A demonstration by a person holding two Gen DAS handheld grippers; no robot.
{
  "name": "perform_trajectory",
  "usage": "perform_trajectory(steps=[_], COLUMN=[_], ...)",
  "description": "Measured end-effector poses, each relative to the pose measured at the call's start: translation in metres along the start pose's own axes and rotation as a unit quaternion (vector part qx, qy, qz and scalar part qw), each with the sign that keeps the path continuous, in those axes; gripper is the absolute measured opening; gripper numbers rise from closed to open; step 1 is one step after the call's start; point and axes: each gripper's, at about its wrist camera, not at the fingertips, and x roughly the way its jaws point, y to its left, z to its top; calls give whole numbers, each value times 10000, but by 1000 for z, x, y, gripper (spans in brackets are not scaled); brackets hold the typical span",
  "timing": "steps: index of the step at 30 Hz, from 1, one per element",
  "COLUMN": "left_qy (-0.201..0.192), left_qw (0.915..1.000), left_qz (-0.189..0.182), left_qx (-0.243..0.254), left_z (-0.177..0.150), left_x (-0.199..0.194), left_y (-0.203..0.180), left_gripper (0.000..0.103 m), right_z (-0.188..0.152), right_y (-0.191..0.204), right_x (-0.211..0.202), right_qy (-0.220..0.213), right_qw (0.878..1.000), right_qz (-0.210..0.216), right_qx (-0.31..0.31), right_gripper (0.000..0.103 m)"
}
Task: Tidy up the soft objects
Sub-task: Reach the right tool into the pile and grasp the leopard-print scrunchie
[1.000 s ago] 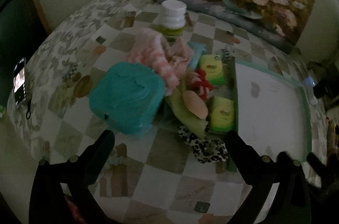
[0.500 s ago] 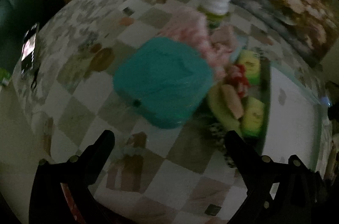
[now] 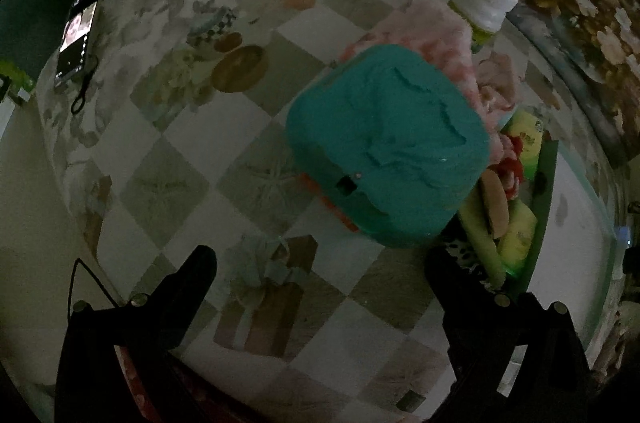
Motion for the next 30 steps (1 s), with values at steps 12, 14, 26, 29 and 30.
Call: perform_trajectory(steps=[12,14,26,29,30], left_qy=[182,201,286,304,309], left_qw=[9996,9996,9989,9986,9986], left_qz=[-68,-73,-217,-304,-322], left_qx=[-182,-186,-314,-312,-300], left_z=[2,3,-1,-3,-3], left_x=[9,11,25,29,29], left_y=[7,7,12,16,17], left_gripper=[103,103,103,103,103], right_z=[9,10,6,4,4], right_y=[1,0,4,8,9], right_x=[34,38,25,18,16], right_qy=[342,364,125,58,41], right_qw=[9993,9992,9996,9995,9995], right_qz=[-54,-81,-66,-12,5], right_qx=[-107,-116,-257,-310,-314], right_gripper=[69,66,40,37,37])
